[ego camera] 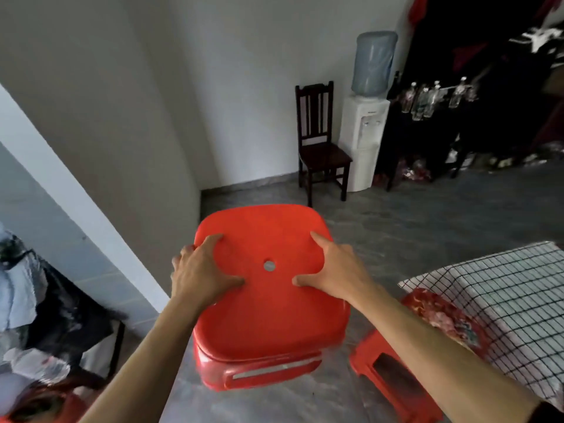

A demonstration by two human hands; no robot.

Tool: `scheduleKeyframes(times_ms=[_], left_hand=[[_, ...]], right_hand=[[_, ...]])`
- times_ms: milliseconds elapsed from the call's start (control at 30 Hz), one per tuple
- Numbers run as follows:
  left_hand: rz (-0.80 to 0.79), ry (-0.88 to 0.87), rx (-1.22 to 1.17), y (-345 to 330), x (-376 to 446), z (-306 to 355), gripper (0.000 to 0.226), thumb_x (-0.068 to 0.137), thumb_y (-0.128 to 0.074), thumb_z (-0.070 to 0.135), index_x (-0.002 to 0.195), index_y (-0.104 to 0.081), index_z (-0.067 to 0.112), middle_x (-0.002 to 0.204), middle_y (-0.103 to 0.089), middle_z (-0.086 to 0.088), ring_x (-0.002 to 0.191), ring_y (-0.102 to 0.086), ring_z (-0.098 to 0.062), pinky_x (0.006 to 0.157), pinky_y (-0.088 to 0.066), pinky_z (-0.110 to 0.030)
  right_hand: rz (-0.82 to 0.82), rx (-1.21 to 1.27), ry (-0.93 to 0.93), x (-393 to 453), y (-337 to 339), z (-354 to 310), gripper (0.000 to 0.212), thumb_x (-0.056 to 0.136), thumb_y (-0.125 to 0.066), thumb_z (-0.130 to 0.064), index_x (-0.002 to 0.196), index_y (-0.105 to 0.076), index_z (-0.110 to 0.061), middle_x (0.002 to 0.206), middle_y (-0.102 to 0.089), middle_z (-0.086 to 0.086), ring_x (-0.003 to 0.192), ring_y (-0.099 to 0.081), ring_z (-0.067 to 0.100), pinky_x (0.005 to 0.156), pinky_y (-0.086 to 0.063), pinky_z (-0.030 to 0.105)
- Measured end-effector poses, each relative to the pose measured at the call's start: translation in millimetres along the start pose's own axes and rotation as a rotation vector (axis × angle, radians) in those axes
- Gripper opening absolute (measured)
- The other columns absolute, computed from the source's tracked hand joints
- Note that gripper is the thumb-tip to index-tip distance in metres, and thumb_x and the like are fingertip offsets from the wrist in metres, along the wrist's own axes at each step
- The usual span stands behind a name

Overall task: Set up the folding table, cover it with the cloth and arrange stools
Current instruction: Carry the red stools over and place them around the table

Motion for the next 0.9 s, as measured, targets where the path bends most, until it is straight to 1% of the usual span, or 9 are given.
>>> scheduleKeyframes(times_ms=[67, 100, 200, 300, 467, 533, 667, 767, 900], left_hand=[[-0.008, -0.044, -0.011, -1.8, 38.5, 15.0, 0.119, 0.030, -0.060, 0.074, 0.142, -0.035, 0.044, 0.128, -0.054, -0.014, 0.122, -0.046, -0.038, 0.101, -0.042, -0.048], [-0.013, -0.059, -0.025, -2.9, 57.4, 22.2, 0.118, 0.031, -0.063, 0.073, 0.142, -0.035, 0.044, 0.130, -0.053, -0.013, 0.123, -0.045, -0.037, 0.102, -0.041, -0.047], [-0.048, -0.099, -0.072, -18.4, 116.2, 37.8, 0.111, 0.043, -0.080, 0.062, 0.143, -0.035, 0.043, 0.131, -0.050, -0.014, 0.122, -0.044, -0.038, 0.102, -0.040, -0.048], [-0.082, -0.171, -0.089, -42.5, 180.3, 53.2, 0.111, 0.041, -0.078, 0.065, 0.142, -0.035, 0.044, 0.130, -0.051, -0.015, 0.122, -0.045, -0.039, 0.103, -0.041, -0.049], [-0.171, -0.266, -0.110, -71.5, 279.4, 86.4, 0.108, 0.047, -0.083, 0.060, 0.143, -0.034, 0.044, 0.133, -0.048, -0.014, 0.125, -0.042, -0.038, 0.106, -0.038, -0.050], [-0.209, -0.327, -0.123, -77.2, 318.1, 106.7, 0.109, 0.046, -0.081, 0.061, 0.143, -0.033, 0.045, 0.134, -0.048, -0.015, 0.126, -0.041, -0.038, 0.107, -0.037, -0.050], [-0.290, -0.458, -0.123, -95.5, 385.2, 158.5, 0.114, 0.035, -0.066, 0.073, 0.141, -0.032, 0.046, 0.135, -0.048, -0.012, 0.127, -0.041, -0.036, 0.107, -0.037, -0.052], [-0.316, -0.563, -0.098, -115.3, 424.1, 205.9, 0.114, 0.032, -0.058, 0.079, 0.139, -0.033, 0.048, 0.137, -0.047, -0.008, 0.127, -0.043, -0.034, 0.106, -0.039, -0.052], [-0.341, -0.650, -0.089, -146.0, 472.5, 270.2, 0.114, 0.031, -0.058, 0.079, 0.138, -0.039, 0.045, 0.131, -0.051, -0.009, 0.122, -0.047, -0.035, 0.101, -0.043, -0.052]], right_hand=[[0.023, 0.008, -0.019, 30.9, 12.0, 0.4, 0.120, 0.057, -0.081, -0.068, 0.154, -0.021, -0.034, 0.145, -0.049, 0.007, 0.137, -0.041, 0.026, 0.105, -0.041, 0.040], [0.034, 0.002, -0.030, 45.9, 18.1, 0.7, 0.119, 0.057, -0.081, -0.068, 0.154, -0.021, -0.033, 0.144, -0.049, 0.006, 0.136, -0.042, 0.025, 0.104, -0.041, 0.040], [0.059, -0.046, -0.090, 92.1, 30.9, 2.3, 0.117, 0.060, -0.080, -0.068, 0.154, -0.020, -0.033, 0.144, -0.050, 0.002, 0.134, -0.045, 0.025, 0.102, -0.043, 0.041], [0.091, -0.090, -0.171, 142.5, 36.5, 10.1, 0.119, 0.057, -0.079, -0.070, 0.154, -0.021, -0.034, 0.144, -0.051, 0.002, 0.132, -0.048, 0.026, 0.102, -0.045, 0.043], [0.138, -0.087, -0.336, 213.1, 54.2, 15.7, 0.120, 0.055, -0.082, -0.067, 0.153, -0.021, -0.036, 0.144, -0.050, 0.002, 0.132, -0.048, 0.027, 0.102, -0.046, 0.044], [0.177, -0.088, -0.388, 237.0, 65.2, 18.8, 0.120, 0.055, -0.081, -0.069, 0.153, -0.021, -0.037, 0.142, -0.052, 0.002, 0.130, -0.050, 0.027, 0.102, -0.047, 0.044], [0.253, -0.054, -0.481, 274.5, 90.7, 40.8, 0.118, 0.054, -0.080, -0.070, 0.152, -0.023, -0.036, 0.140, -0.054, 0.001, 0.127, -0.052, 0.026, 0.102, -0.047, 0.043], [0.313, -0.013, -0.550, 296.6, 108.6, 65.4, 0.115, 0.057, -0.079, -0.069, 0.152, -0.024, -0.035, 0.139, -0.054, 0.001, 0.126, -0.053, 0.025, 0.102, -0.047, 0.042], [0.376, -0.009, -0.613, 335.4, 132.8, 110.3, 0.114, 0.055, -0.077, -0.072, 0.150, -0.025, -0.036, 0.136, -0.057, 0.001, 0.122, -0.056, 0.027, 0.098, -0.050, 0.043]])
Point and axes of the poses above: each hand's wrist, its own x-axis towards the middle knuckle, its own y-axis out of the back of the hand, z = x × y, the point moved 5 cm from there along x, towards the middle knuckle
